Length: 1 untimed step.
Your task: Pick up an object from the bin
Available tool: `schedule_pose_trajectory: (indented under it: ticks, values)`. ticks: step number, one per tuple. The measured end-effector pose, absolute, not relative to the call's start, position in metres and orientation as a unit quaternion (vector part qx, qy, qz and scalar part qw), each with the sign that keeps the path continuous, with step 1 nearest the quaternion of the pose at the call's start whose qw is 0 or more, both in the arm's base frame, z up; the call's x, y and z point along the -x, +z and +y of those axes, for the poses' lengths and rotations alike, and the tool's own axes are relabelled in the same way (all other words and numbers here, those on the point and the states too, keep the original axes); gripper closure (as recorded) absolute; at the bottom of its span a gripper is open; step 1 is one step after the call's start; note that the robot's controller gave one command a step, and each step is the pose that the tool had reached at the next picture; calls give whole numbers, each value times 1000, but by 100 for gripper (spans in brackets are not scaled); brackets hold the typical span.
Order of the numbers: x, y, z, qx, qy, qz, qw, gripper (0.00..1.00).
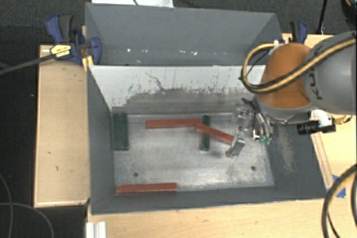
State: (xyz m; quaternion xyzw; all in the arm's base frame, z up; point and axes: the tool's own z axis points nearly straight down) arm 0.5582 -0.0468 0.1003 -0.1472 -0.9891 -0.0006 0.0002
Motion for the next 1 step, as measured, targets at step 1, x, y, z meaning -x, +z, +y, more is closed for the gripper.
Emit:
schedule_pose_trajectory:
  ticks: [1]
  values:
    - [-555,69,-52,152,0,-988,1,0]
